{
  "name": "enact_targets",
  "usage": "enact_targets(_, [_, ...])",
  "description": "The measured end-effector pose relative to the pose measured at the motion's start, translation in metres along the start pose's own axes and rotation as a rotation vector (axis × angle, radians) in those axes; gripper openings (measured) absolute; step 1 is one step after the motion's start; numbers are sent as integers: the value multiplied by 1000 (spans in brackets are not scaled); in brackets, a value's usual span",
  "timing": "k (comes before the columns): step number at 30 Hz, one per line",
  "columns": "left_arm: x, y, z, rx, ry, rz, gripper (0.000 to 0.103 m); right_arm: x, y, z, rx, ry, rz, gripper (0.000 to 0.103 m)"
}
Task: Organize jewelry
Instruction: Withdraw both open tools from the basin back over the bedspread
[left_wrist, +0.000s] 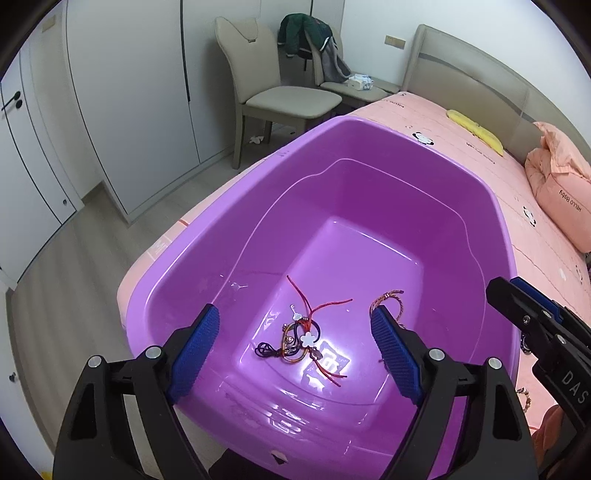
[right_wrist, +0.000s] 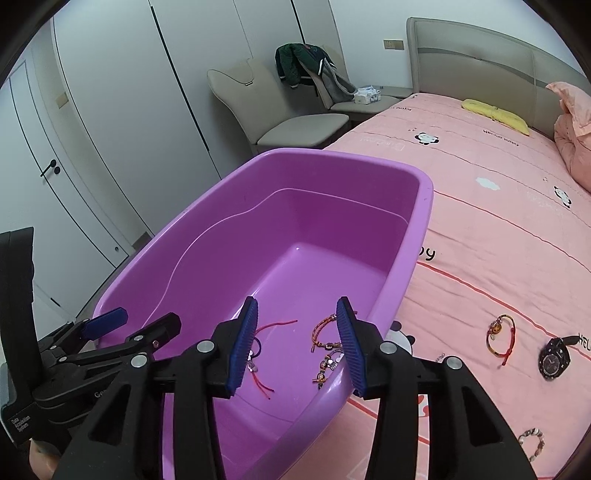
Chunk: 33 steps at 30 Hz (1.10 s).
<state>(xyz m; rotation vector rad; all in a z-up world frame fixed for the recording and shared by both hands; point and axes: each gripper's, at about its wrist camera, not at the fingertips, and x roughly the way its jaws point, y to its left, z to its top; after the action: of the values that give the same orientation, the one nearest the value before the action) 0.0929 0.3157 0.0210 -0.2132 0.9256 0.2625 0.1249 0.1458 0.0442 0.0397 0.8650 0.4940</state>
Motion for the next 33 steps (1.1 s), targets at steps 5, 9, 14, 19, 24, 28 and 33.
enact_targets(5, [-4,0,-4,-10,-6,4,85,-3,0,-7,-16,6,-4,43])
enact_targets(9, [-9,-3,-5,-4,-14,11,86,-6,-2,-12,-8,9,1,43])
enact_targets(14, [-18,-4,-9,-16,-19,11,93,-16,-1,-17,-8,0,2,49])
enact_targets(19, [-27,-5,-12,-22,-29,18,95,-30,-2,-21,-12,-18,10,53])
enact_targets(24, [-35,-6,-16,-23,-32,10,95,-43,-5,-26,-12,-34,7,57])
enact_targets(28, [-42,-9,-20,-18,-30,-4,96,-53,-10,-31,6,-44,8,60])
enact_targets(33, [-50,-18,-25,7,-36,-13,96,-63,-17,-39,22,-52,-2,60])
